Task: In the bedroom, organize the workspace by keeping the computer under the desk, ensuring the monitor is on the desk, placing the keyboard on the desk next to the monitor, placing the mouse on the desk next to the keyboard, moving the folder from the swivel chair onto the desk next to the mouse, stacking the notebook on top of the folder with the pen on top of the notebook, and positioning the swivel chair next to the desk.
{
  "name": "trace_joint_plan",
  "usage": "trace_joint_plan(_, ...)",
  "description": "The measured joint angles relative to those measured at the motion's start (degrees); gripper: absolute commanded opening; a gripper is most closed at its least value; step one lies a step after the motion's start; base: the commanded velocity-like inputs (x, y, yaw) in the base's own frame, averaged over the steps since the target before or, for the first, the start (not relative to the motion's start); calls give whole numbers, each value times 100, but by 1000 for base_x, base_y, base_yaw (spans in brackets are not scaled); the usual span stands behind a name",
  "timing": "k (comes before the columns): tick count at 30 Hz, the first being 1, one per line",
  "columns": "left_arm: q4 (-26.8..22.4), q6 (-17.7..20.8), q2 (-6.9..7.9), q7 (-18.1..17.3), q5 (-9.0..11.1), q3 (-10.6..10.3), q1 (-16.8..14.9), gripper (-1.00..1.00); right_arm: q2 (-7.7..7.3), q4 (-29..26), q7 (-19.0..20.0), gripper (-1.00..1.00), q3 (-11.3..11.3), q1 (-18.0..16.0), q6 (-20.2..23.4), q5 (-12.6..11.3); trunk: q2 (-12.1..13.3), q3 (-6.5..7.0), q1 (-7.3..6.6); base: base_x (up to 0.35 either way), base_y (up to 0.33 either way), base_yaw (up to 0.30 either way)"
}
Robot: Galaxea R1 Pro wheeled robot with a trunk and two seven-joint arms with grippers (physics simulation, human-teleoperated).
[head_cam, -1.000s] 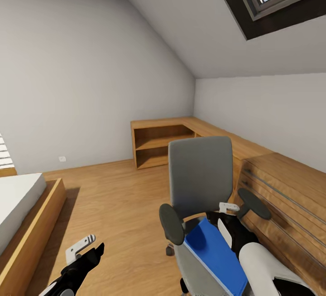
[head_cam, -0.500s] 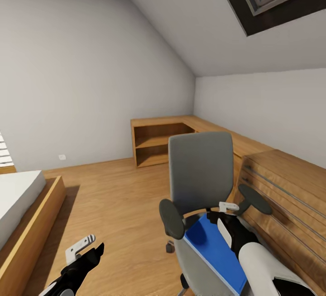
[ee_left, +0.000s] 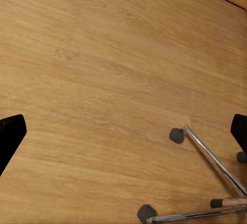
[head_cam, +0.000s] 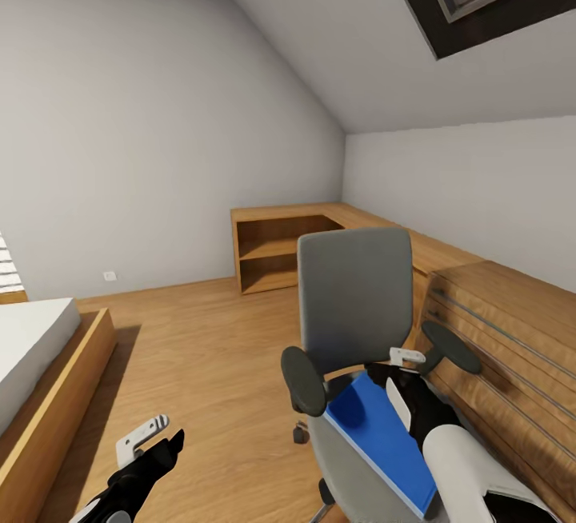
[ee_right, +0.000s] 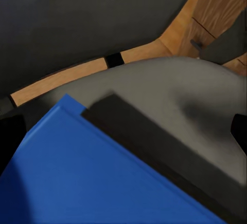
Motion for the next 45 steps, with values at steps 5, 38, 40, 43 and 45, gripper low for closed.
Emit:
trace_joint_plan(5, 9, 0, 0, 0, -2, -8, 0, 100, -7, -35, 0, 100, -190, 0, -7, -69, 0, 0, 0, 0, 0, 0)
trace_joint_plan(38, 39, 0, -9, 0, 0, -28, 0, 100, -6, -555, -2, 100, -2247, 2, -48, -339, -600, -269, 329, 0, 0, 0)
trace_joint_plan(40, 39, 0, -9, 0, 0, -28, 0, 100, -8, -555, -2, 100, -2249, 2, -48, -339, -680, -305, 373, 0, 0, 0)
trace_joint_plan(43, 39, 0, -9, 0, 0, -31, 0, 100, -12, -555, -2, 100, -2250, 2, -48, -339, -801, -359, 439, 0, 0, 0)
trace_joint_plan(45, 41, 0, -9, 0, 2, -33, 0, 100, -14, -557, -2, 100, -2251, 2, -48, -339, -881, -394, 483, 0, 0, 0)
